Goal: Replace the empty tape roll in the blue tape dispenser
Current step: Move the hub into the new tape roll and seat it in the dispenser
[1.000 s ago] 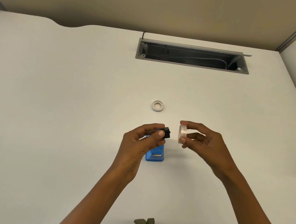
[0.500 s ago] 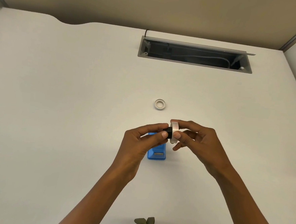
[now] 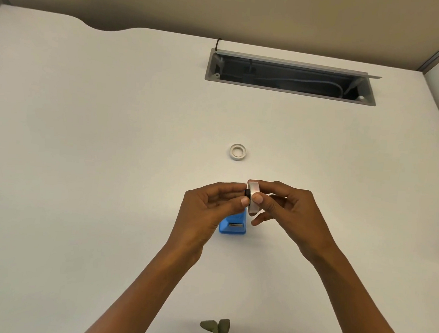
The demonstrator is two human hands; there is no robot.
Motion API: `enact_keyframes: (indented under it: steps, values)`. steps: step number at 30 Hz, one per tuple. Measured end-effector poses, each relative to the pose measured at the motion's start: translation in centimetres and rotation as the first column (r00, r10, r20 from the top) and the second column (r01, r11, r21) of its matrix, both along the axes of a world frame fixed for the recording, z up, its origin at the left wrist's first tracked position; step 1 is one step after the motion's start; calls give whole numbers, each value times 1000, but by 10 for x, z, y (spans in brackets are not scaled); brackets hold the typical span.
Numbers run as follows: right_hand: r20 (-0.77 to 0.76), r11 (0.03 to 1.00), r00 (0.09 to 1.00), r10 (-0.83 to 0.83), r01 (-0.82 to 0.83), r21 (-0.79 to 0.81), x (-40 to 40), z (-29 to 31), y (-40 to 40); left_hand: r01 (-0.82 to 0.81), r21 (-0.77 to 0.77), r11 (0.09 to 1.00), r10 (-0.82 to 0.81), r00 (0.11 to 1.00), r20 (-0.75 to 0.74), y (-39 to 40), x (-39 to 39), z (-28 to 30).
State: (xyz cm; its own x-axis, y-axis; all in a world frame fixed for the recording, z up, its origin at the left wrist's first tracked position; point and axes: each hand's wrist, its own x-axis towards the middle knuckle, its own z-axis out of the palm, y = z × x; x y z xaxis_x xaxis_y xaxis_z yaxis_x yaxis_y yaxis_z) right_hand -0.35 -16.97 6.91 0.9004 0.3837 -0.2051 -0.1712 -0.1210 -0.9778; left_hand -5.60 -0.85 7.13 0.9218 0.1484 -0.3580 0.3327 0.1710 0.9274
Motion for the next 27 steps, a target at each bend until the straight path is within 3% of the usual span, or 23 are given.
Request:
enact_keyframes:
  steps: [14,27]
  values:
    - [-70,998,996,-61,60,-19,-25,-22,7,-12,50,999,16,997,-72,0,-18,-18]
    - [-35,996,999,-27,24,-85,-17,-20,8,-1,79,997,6,998,-67,4,-10,-19]
